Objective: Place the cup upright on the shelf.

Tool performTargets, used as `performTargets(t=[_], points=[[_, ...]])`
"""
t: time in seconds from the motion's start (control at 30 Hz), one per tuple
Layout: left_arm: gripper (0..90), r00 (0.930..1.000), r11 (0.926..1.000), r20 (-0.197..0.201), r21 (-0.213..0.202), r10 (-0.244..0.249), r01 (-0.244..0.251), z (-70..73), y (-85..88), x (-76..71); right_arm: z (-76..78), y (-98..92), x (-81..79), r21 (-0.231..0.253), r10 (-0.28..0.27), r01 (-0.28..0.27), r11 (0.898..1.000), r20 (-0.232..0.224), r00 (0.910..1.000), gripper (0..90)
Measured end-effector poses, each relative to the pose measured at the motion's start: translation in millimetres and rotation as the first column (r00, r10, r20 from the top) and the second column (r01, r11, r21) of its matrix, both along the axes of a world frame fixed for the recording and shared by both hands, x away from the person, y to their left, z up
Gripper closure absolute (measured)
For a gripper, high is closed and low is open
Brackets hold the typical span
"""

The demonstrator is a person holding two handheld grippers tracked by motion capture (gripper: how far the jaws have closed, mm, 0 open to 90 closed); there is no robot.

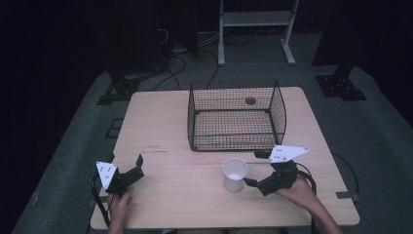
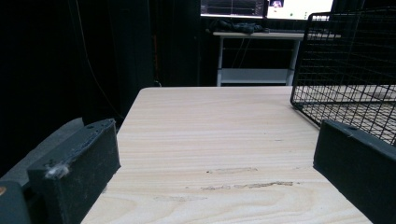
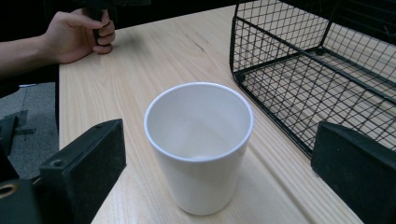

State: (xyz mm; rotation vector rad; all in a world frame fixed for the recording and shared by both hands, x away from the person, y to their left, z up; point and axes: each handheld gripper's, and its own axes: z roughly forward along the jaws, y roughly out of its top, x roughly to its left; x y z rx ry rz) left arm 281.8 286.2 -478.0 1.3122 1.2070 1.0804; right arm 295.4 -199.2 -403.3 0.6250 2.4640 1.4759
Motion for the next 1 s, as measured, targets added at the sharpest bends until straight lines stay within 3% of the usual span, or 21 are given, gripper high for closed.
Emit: performTargets(t=[0.6, 1.0], points=[[0.0, 1.0000, 1.0000, 0.000, 0.000, 0.000, 0.000, 0.0, -0.1, -0.1, -12.8, 17.8, 3.4, -0.007, 0.034, -0.034, 0.999, -0.040, 0.9986, 2.5], [0.0, 1.0000, 1.0000, -0.001, 0.002, -0.001, 0.001, 0.0, -0.1, -0.2, -20.5, 29.0, 8.0, -0.041, 0.046, -0.048, 0.998, -0.062, 0.9970, 2.4]])
